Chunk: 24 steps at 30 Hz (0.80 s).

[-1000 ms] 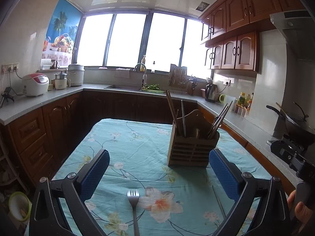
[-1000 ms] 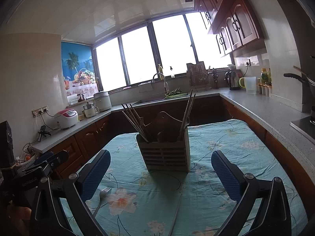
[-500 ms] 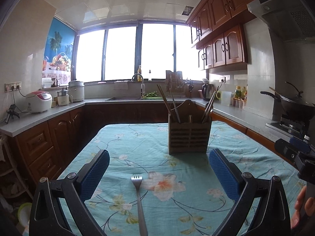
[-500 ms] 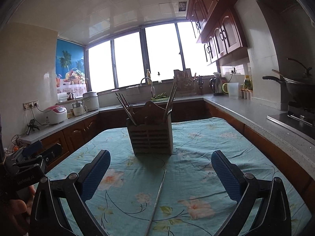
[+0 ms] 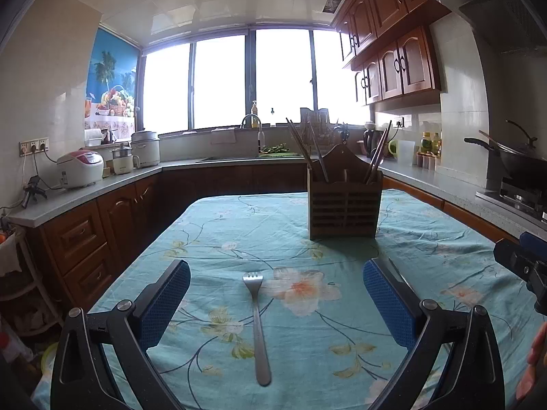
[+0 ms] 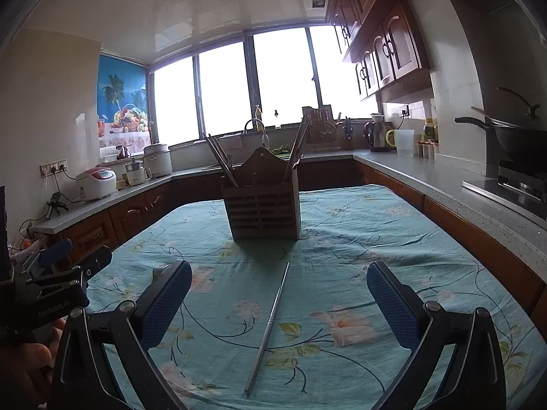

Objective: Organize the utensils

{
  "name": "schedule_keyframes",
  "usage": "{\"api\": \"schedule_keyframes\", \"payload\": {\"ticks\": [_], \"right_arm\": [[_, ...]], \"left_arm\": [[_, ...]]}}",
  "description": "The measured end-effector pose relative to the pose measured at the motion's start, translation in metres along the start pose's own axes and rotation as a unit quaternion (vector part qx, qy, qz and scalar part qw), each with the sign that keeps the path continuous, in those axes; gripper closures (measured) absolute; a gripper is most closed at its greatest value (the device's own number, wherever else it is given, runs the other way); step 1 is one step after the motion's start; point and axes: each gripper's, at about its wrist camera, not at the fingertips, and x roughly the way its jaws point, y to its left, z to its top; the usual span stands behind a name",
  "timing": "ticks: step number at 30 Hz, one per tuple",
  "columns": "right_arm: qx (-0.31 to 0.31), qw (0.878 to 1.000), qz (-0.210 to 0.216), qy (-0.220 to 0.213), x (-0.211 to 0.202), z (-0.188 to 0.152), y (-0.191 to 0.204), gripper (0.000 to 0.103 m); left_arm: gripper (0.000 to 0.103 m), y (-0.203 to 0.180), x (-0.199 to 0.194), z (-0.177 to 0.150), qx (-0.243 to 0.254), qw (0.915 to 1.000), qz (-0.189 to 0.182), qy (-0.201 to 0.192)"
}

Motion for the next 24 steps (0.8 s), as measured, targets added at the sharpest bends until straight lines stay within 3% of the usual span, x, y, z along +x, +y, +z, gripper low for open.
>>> {"api": "schedule_keyframes", "payload": {"ticks": [24], "right_arm": [[-0.008,1.000,-0.002,0.001,0.000,-0.007,0.002,0.000]], "left_arm": [[0.001,0.009,0.002,0.002,-0.009,0.9997,-0.001,0.024]]}}
